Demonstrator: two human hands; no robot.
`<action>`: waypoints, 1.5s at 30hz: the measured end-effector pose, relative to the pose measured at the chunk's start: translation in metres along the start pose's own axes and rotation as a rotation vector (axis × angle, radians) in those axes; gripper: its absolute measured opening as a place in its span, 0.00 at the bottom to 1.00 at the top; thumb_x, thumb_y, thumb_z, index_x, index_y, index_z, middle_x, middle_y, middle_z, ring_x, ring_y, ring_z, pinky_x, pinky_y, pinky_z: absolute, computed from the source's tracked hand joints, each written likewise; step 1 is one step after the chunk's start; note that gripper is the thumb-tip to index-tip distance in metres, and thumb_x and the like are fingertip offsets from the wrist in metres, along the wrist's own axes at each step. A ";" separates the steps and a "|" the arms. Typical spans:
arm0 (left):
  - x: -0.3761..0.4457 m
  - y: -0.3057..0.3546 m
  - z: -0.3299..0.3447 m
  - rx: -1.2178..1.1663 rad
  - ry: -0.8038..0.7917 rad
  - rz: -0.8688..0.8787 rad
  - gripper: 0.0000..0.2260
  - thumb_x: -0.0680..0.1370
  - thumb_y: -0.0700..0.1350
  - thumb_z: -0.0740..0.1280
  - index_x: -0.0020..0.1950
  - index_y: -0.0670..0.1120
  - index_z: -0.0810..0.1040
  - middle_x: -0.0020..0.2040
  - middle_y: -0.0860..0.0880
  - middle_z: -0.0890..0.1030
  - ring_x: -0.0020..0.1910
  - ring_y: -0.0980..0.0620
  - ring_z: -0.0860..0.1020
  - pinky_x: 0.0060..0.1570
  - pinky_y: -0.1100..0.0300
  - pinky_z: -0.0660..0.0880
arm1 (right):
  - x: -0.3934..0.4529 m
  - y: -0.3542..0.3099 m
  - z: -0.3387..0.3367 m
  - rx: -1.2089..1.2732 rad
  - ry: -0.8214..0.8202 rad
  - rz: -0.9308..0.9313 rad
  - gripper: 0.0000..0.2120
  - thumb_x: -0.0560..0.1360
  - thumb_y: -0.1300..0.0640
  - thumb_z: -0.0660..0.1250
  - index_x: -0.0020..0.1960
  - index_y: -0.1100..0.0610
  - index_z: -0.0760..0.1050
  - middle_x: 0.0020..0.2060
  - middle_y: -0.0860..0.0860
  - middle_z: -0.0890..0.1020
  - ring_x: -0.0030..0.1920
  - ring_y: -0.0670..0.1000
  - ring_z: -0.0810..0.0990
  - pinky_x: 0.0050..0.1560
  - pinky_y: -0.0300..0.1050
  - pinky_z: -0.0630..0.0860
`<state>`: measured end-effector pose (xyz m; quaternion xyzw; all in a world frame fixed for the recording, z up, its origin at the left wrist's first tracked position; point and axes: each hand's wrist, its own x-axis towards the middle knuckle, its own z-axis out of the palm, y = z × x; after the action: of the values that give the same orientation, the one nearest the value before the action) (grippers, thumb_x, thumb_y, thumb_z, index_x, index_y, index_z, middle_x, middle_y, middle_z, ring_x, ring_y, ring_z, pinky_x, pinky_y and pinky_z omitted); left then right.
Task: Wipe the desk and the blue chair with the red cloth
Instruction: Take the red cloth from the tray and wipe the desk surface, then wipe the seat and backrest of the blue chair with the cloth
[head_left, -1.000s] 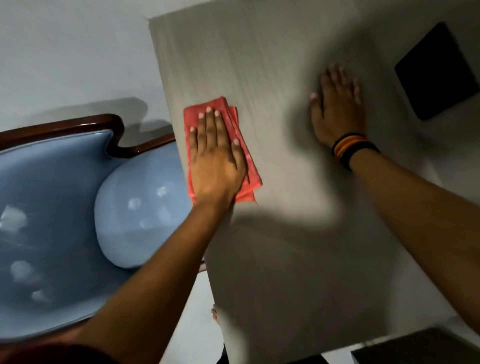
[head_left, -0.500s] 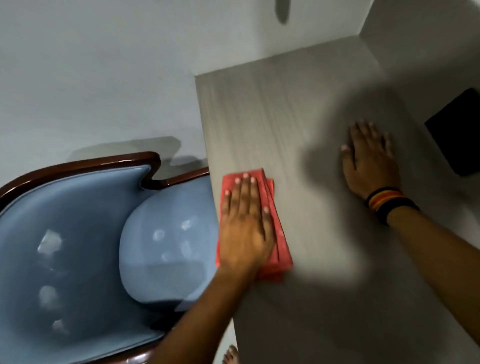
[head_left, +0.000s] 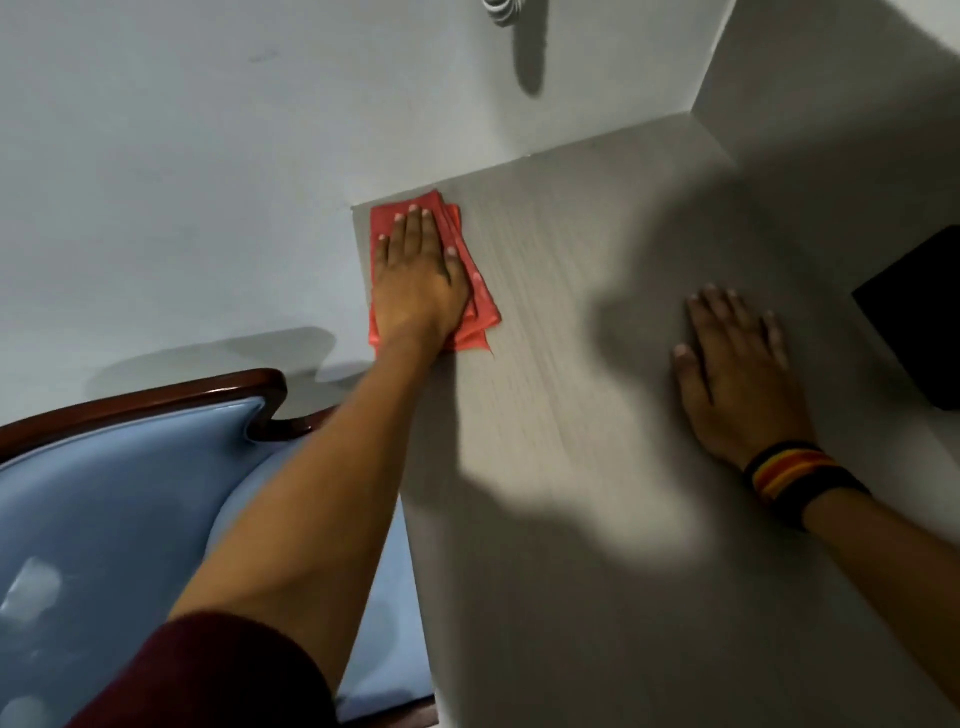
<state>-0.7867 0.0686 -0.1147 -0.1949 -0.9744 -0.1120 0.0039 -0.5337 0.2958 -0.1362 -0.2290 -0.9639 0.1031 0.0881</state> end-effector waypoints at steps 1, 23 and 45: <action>-0.029 0.008 -0.001 -0.004 0.004 -0.006 0.30 0.85 0.54 0.46 0.85 0.41 0.55 0.86 0.41 0.58 0.86 0.44 0.55 0.85 0.45 0.49 | -0.001 0.000 -0.001 -0.004 -0.002 0.006 0.30 0.82 0.45 0.48 0.81 0.56 0.61 0.82 0.55 0.63 0.83 0.55 0.58 0.83 0.61 0.51; -0.464 0.072 -0.010 -0.110 -0.114 0.043 0.30 0.86 0.53 0.46 0.86 0.44 0.46 0.87 0.45 0.46 0.86 0.47 0.45 0.84 0.46 0.43 | -0.201 -0.096 -0.045 0.570 0.024 0.117 0.20 0.78 0.53 0.63 0.66 0.60 0.80 0.70 0.60 0.79 0.71 0.60 0.76 0.75 0.54 0.70; -0.385 -0.163 -0.098 -0.666 -0.506 -0.200 0.10 0.68 0.47 0.76 0.40 0.44 0.77 0.34 0.44 0.83 0.32 0.47 0.80 0.43 0.46 0.82 | -0.399 -0.298 -0.044 0.999 -0.327 0.526 0.19 0.62 0.55 0.70 0.52 0.44 0.72 0.40 0.57 0.82 0.34 0.56 0.80 0.35 0.47 0.77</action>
<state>-0.4969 -0.2457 -0.0740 -0.1116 -0.8694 -0.3688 -0.3093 -0.2990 -0.1411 -0.0712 -0.3722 -0.7106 0.5971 0.0071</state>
